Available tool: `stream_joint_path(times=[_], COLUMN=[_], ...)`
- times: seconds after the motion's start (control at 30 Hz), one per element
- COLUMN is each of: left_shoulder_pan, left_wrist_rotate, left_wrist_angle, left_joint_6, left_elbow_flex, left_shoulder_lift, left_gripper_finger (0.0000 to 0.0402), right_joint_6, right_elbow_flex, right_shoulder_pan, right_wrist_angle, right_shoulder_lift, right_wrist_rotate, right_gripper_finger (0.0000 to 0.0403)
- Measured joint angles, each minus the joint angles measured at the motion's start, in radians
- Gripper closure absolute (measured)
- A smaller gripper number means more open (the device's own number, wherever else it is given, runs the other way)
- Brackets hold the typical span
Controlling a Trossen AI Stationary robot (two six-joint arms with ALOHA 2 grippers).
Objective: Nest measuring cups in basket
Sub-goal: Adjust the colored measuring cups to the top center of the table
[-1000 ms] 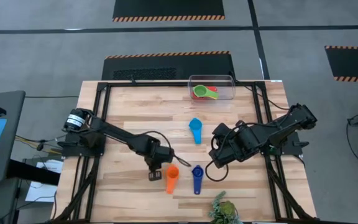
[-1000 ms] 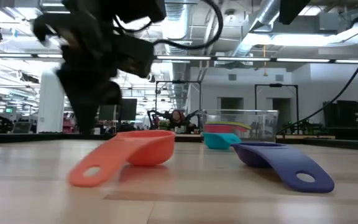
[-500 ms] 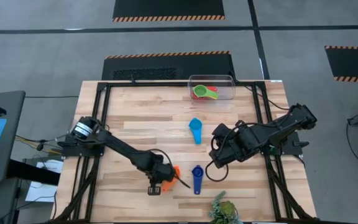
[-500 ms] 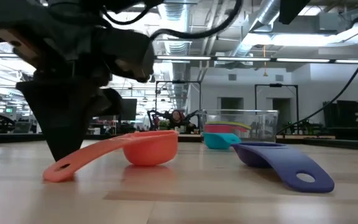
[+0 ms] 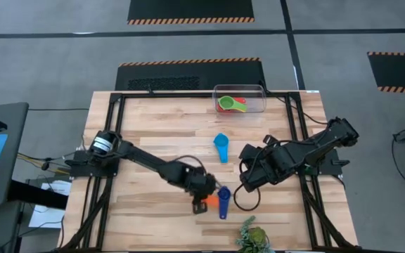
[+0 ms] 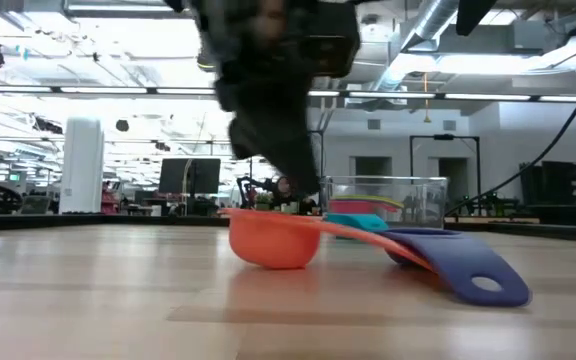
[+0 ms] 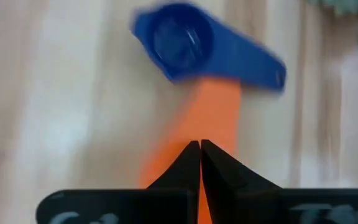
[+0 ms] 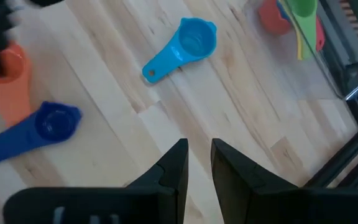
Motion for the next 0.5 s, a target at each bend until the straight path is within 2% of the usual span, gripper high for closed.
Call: stream_joint_path(times=[0.13,0.23,0.37,0.5], left_shoulder_pan=[0.045,0.025,-0.039,-0.098], left_wrist_rotate=[0.02,0.032,0.121,0.075], left_wrist_angle=[-0.114,-0.187,-0.19,-0.129], left_joint_6=[-0.027,-0.046,-0.133,-0.183], left_elbow_flex=[0.068,0.108,0.139,0.139], left_shoulder_lift=[0.0,0.0,0.0,0.023], left_gripper_finger=[0.0401,0.0401,0.0401,0.0401], right_joint_6=[-0.014,-0.023,-0.023,-0.023], right_elbow_flex=[0.0,0.0,0.0,0.0], right_shoulder_pan=[0.024,0.041,0.057,0.071], right_wrist_angle=[0.0,0.0,0.0,0.0], right_shoulder_lift=[0.0,0.0,0.0,0.0], right_wrist_rotate=[0.001,0.002,0.005,0.016], right_gripper_finger=[0.031,0.031,0.031,0.031])
